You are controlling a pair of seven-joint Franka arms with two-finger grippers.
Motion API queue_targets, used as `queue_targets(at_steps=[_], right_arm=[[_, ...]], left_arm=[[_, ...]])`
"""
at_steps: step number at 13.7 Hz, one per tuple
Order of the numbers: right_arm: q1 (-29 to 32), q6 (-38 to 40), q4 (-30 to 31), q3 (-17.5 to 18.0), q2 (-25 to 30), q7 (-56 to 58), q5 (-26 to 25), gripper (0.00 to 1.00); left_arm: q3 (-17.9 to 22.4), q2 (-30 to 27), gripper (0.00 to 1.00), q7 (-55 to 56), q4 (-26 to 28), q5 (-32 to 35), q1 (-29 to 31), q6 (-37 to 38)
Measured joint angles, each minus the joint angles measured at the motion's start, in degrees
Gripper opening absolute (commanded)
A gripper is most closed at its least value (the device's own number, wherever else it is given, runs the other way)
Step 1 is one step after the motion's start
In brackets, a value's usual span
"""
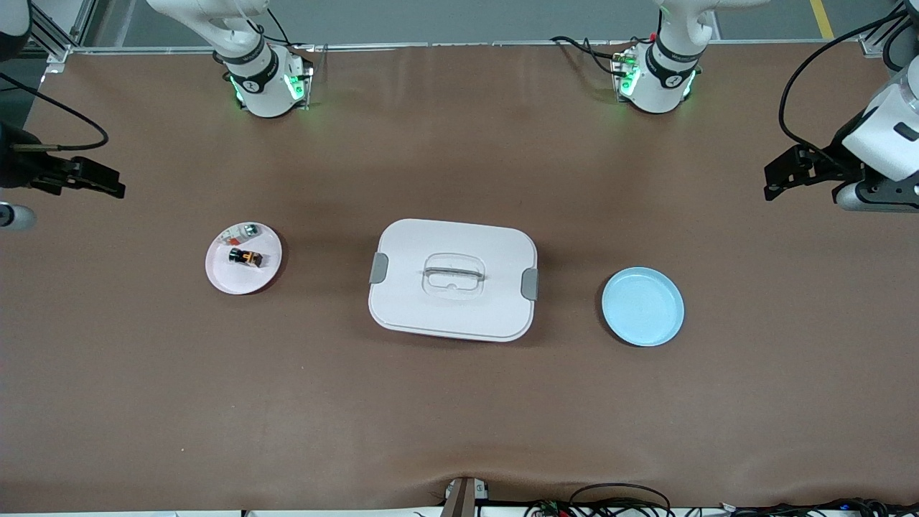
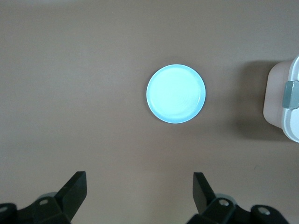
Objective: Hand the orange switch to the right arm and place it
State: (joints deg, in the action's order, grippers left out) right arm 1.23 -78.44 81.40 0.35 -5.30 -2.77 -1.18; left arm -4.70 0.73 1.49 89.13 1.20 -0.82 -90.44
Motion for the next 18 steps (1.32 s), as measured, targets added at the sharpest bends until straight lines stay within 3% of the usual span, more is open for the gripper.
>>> queue_targets(at_steps=[8, 18], right_arm=[[6.1, 0.5, -2.1, -0.1, 0.0, -0.3, 3.6, 1.00], [6.0, 5.0, -5.2, 1.0, 0.1, 0.9, 4.8, 1.00]], left_arm=[[-0.1, 0.7, 1.00, -0.1, -1.4, 0.0, 0.1, -0.5], [-0.1, 0.5, 1.00, 3.9, -1.6, 0.0, 0.5, 1.0]])
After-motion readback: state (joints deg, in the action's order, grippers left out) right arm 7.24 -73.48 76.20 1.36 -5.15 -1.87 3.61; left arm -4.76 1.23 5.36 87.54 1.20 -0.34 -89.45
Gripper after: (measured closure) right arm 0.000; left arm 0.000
